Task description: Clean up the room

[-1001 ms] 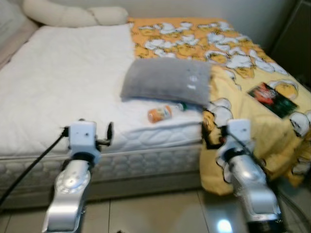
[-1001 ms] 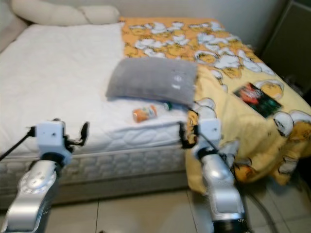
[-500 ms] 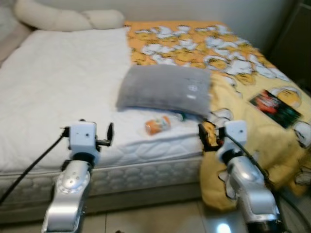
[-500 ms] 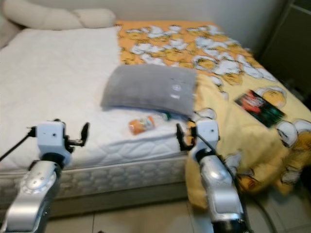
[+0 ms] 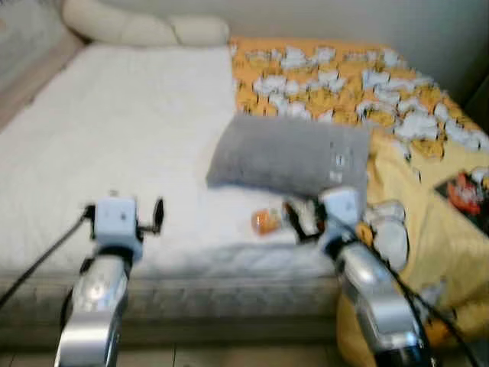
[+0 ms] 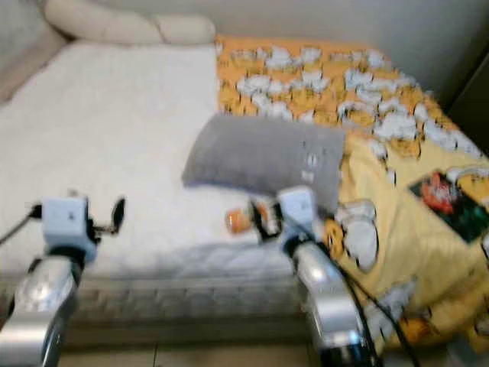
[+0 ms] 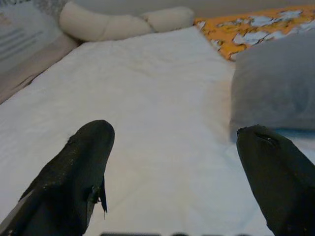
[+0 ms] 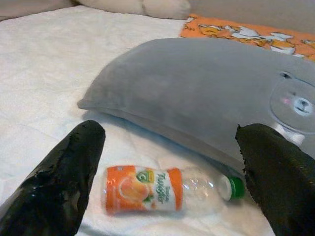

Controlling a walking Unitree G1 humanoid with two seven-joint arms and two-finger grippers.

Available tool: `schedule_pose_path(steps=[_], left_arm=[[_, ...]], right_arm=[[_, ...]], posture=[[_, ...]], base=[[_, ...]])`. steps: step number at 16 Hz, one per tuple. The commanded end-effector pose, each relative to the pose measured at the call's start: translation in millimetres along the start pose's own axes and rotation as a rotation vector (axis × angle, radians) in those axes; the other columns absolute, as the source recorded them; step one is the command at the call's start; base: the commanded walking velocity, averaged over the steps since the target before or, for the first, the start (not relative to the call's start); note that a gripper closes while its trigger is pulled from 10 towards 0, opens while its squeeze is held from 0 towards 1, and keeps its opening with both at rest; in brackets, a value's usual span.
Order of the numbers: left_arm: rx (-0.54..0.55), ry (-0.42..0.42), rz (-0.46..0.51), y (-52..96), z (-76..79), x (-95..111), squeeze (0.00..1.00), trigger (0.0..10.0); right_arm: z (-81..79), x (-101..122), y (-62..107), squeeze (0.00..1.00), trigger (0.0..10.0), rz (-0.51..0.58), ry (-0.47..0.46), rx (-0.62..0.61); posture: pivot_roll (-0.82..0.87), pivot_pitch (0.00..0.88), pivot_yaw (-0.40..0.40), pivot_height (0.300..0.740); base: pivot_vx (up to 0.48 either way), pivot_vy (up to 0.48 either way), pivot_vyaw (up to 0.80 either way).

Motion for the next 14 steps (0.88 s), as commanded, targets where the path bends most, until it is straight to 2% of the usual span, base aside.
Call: schedule_pose_path(steps=[1,4,5,6,7,9,10,12,13,14], left_arm=[[-0.053,0.010,0.003,-1.2,13.4,2.1,0.00,10.0],[-0.103,-0.012,-0.012,0.3,20.1,-2.4,0.00,10.0],[-0.103,-0.018,-0.012,-0.8,18.9,-2.6,0.00,10.0],[-0.108,-0.021,-0.014,-1.8,17.5,-2.5,0.00,10.0],[-0.142,-0.027,-0.011,-2.0,17.3,-1.7,0.00,10.0],[-0.292,-0.074,-0.017,-0.3,24.6,-0.6,0.00,10.0],[-0.323,-0.077,-0.019,-2.2,23.3,1.6,0.00,10.0],[-0.399,-0.054,-0.034,-2.9,26.7,3.9,0.00,10.0],[-0.511,-0.098,-0.052,-1.4,33.3,5.4,0.00,10.0],[-0.542,-0.111,-0.063,-1.4,35.0,5.2,0.00,10.0]], right_arm=[[18.0,-3.0,4.8,0.00,10.0,-0.014,0.024,-0.048],[17.6,-5.0,5.1,0.00,10.0,-0.032,0.089,-0.002],[15.0,-3.8,4.3,0.00,10.0,-0.030,0.105,0.052],[10.3,-2.5,4.3,0.00,10.0,-0.032,0.074,0.122],[3.1,-0.2,3.9,0.00,10.0,-0.039,0.119,0.219],[-0.4,-2.5,-2.7,0.00,10.0,-0.106,0.272,0.351],[-1.5,-0.7,-8.6,0.00,10.0,-0.127,0.344,0.440],[4.5,-4.4,-17.5,0.00,10.0,-0.193,0.424,0.474],[11.5,-9.5,-28.5,0.00,10.0,-0.275,0.547,0.513],[13.8,-11.5,-32.5,0.00,10.0,-0.305,0.592,0.526]], posture=[[-0.04,0.000,-0.025,0.740],[-0.05,0.000,-0.020,0.740],[-0.04,0.000,-0.021,0.740],[-0.05,0.000,-0.019,0.740],[-0.05,0.000,-0.018,0.740],[-0.05,0.000,-0.021,0.740],[-0.04,0.000,-0.024,0.740],[-0.04,0.000,-0.025,0.740],[-0.04,0.000,-0.017,0.740],[-0.04,0.000,-0.013,0.740]], base=[[0.319,0.000,0.00],[0.300,0.000,0.00],[0.285,0.000,0.00],[0.277,0.000,0.00],[0.000,0.000,0.00],[0.000,0.000,0.00],[0.000,0.000,0.00],[0.000,0.000,0.00],[0.000,0.000,0.00],[0.000,0.000,0.00]])
Point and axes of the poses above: a point about 5 cm out from each wrist's last joint towards the gripper, its own y axis pointing back from the gripper into the wrist, its own x axis along the axis of the wrist's last joint, z = x × y, the point moved 3 cm from there along -y, pointing out of the wrist towards the gripper, and after that the axes turned 2 degrees about -y, right-handed, at the moved point
